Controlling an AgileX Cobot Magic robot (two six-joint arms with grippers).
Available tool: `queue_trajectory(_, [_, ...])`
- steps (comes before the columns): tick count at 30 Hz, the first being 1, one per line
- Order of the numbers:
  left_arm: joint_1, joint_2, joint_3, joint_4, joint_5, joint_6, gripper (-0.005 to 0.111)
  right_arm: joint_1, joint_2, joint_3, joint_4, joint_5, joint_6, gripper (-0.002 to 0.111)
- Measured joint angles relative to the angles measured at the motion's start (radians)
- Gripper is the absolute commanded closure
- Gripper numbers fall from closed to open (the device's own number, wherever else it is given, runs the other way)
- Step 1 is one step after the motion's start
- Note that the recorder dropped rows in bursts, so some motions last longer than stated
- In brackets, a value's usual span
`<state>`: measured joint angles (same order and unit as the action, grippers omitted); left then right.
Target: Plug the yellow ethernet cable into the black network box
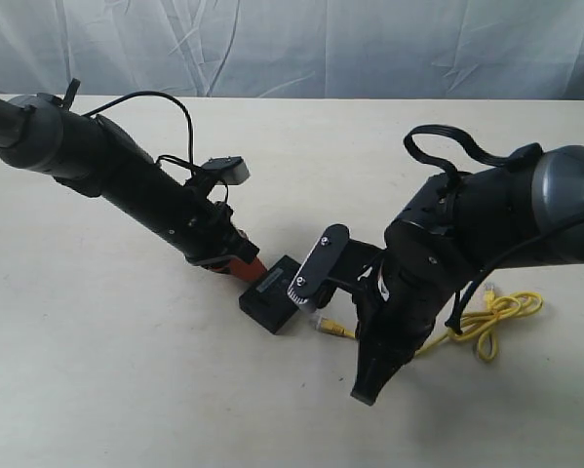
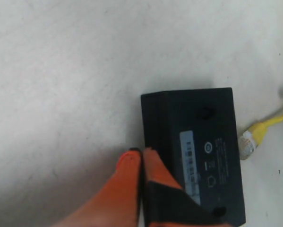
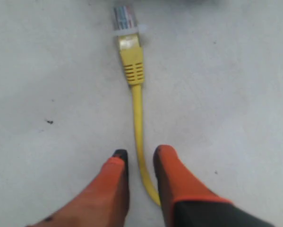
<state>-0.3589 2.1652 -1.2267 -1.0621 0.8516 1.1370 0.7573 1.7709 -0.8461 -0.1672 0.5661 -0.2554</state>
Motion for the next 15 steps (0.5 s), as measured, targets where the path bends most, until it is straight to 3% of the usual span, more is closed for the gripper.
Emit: queue_trajectory(15, [0.000, 0.000, 0.000, 0.021, 0.021, -0.008, 0.107, -0.034, 0.001, -0.024, 0.048, -0.052, 0.019, 0.076])
